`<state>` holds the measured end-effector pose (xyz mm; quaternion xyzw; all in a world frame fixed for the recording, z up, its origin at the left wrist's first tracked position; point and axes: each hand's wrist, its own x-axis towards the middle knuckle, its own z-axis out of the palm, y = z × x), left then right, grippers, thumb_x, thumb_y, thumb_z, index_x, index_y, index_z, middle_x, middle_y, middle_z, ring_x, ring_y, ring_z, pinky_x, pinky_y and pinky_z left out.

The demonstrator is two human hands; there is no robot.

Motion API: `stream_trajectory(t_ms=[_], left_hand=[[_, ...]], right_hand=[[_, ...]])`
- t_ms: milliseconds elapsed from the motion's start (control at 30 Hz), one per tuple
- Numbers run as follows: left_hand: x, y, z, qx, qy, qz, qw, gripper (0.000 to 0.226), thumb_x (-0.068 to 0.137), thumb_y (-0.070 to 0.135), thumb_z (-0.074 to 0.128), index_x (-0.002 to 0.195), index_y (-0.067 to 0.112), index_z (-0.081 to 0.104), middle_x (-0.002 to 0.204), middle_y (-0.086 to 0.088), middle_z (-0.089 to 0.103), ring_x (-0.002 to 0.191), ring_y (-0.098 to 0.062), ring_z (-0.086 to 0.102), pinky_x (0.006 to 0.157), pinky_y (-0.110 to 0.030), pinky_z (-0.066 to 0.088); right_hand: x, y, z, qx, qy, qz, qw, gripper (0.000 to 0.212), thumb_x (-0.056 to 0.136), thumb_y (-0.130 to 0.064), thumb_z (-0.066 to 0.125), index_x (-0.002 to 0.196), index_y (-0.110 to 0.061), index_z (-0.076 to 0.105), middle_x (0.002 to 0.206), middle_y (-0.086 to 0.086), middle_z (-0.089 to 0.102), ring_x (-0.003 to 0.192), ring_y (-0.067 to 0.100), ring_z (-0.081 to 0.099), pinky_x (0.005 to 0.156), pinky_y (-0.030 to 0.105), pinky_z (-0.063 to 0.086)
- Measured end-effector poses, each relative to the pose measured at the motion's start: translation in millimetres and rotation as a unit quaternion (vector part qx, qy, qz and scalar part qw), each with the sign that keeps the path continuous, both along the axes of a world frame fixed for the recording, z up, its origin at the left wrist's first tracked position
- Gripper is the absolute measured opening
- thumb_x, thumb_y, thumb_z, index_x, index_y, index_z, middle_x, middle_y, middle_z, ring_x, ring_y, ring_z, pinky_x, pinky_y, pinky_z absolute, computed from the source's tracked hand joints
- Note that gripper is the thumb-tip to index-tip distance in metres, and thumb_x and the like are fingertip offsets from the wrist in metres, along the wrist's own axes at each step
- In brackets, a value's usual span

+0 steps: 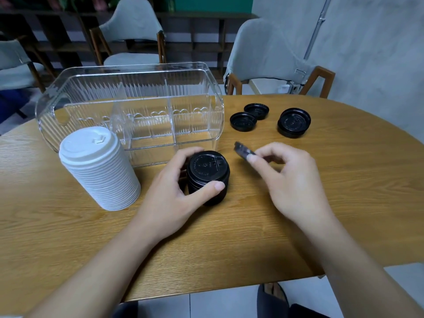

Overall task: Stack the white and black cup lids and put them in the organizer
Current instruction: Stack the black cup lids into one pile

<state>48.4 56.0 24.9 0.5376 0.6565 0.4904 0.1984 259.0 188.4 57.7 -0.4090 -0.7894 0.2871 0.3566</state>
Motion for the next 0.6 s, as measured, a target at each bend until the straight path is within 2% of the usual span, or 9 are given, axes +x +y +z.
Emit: stream_trajectory(t_ms=[67,133,233,333,433,533,600], left_hand=[[0,0,-1,-0.004,-0.001,-0.002,1.000,0.078,0.084,0.059,0.088,0.153,0.040,0.056,0.140,0.025,0.071,0.134,-0.001,0.066,0.119,-0.037,0.051],[1,0,-1,-0.001,-0.007,-0.001,1.000,0.089,0.083,0.056,0.091,0.161,0.041,0.050,0.149,0.026,0.065,0.141,0.001,0.061,0.122,-0.037,0.049],[4,0,0,0.023,0.022,0.009,0.999,0.104,0.083,0.053,0.094,0.170,0.038,0.039,0.162,0.024,0.055,0.153,0.002,0.050,0.128,-0.038,0.043],[7,0,1,0.063,0.052,0.025,0.996,0.107,0.084,0.047,0.095,0.172,0.031,0.037,0.165,0.019,0.053,0.156,-0.006,0.049,0.130,-0.042,0.041],[9,0,2,0.108,0.044,0.018,0.993,0.112,0.083,0.032,0.099,0.173,0.023,0.034,0.163,0.012,0.057,0.155,-0.015,0.053,0.129,-0.042,0.043],[9,-1,2,0.142,0.033,0.003,0.989,0.117,0.079,0.024,0.102,0.173,0.017,0.033,0.159,0.010,0.060,0.153,-0.019,0.056,0.128,-0.038,0.042],[8,-3,3,0.146,0.043,0.007,0.988,0.111,0.080,0.026,0.101,0.171,0.019,0.039,0.160,0.015,0.059,0.153,-0.016,0.055,0.127,-0.034,0.042]], right_hand=[[0,-3,8,-0.072,0.109,0.012,0.991,0.010,0.103,-0.030,0.077,0.095,-0.027,0.082,0.093,-0.010,0.080,0.087,0.004,0.072,0.080,0.018,0.055],[1,-5,14,-0.115,0.174,0.016,0.978,0.011,0.105,-0.026,0.075,0.099,-0.021,0.083,0.095,-0.005,0.082,0.089,0.009,0.076,0.081,0.017,0.057],[0,-6,16,-0.167,0.212,0.039,0.962,0.015,0.107,-0.025,0.071,0.106,-0.018,0.084,0.102,-0.002,0.084,0.097,0.011,0.076,0.091,0.026,0.059],[-3,-7,16,-0.231,0.269,0.078,0.932,0.019,0.109,-0.023,0.068,0.112,-0.011,0.082,0.112,0.011,0.083,0.102,0.023,0.072,0.093,0.040,0.056],[-10,-13,16,-0.303,0.315,0.114,0.892,0.022,0.109,-0.018,0.066,0.116,-0.001,0.079,0.112,0.018,0.080,0.098,0.026,0.065,0.087,0.038,0.052],[-15,-17,14,-0.348,0.311,0.151,0.871,0.022,0.106,-0.019,0.067,0.114,-0.004,0.080,0.108,0.014,0.079,0.096,0.025,0.062,0.083,0.035,0.050],[-17,-17,12,-0.358,0.302,0.172,0.866,0.022,0.102,-0.023,0.069,0.110,-0.006,0.080,0.107,0.014,0.077,0.098,0.028,0.058,0.082,0.035,0.049]])
